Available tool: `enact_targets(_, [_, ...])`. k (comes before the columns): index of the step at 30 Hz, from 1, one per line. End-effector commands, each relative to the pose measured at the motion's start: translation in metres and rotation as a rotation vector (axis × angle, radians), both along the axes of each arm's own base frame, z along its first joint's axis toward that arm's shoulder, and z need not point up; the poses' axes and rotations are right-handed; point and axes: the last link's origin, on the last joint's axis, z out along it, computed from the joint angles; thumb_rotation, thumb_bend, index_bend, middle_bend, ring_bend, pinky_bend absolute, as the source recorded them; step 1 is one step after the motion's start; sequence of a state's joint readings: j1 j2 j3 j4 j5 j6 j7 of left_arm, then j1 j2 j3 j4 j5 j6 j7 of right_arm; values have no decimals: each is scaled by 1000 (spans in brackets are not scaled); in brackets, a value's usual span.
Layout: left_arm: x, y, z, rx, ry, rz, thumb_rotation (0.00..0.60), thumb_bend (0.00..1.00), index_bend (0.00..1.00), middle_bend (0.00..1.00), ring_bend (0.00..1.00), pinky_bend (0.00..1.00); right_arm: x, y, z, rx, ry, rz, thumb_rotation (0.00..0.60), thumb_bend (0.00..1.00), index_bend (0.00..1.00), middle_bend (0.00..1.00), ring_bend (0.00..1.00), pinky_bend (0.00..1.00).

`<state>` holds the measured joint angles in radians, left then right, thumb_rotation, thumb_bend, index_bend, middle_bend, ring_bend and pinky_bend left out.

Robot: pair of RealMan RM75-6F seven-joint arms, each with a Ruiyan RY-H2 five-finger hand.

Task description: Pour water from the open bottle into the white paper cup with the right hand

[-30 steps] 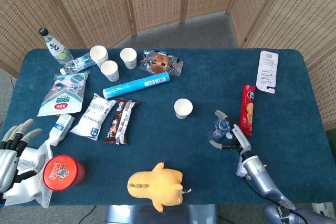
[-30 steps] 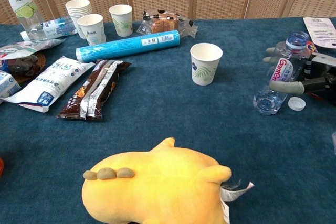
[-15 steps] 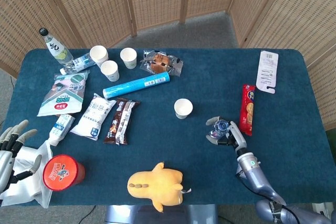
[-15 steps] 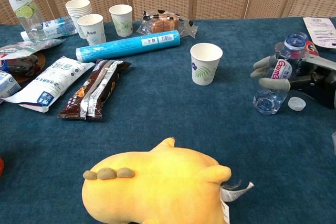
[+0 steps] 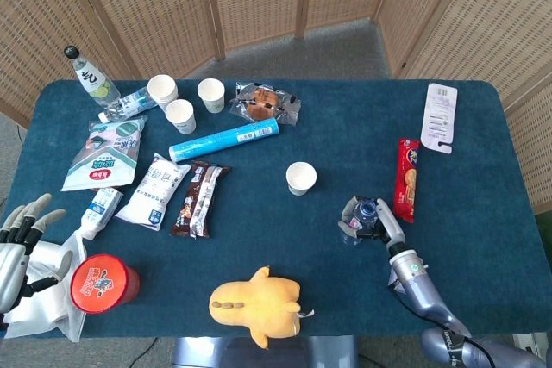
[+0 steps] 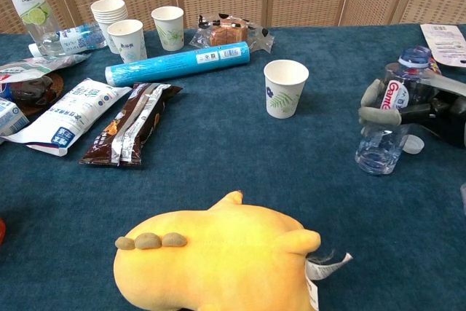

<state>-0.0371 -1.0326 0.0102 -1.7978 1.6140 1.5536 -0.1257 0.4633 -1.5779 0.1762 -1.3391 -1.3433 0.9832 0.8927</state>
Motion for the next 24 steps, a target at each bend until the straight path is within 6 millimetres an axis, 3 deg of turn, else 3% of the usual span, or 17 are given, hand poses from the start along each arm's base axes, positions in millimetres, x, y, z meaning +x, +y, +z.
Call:
enact_targets(1, [2, 1, 2, 5, 4, -6, 351, 465, 162, 55, 0, 0, 6, -4, 10, -10, 45, 32, 600, 309, 567, 671, 463, 470])
enact_targets(14, [10, 4, 6, 13, 12, -42, 351, 465, 162, 63, 0, 0, 42, -25, 42, 7, 240, 150, 600, 322, 572, 687, 502, 508])
enact_targets(24, [12, 7, 2, -7, 7, -58, 353, 465, 162, 63, 0, 0, 80, -45, 44, 83, 425, 223, 600, 327, 574, 727, 538, 521])
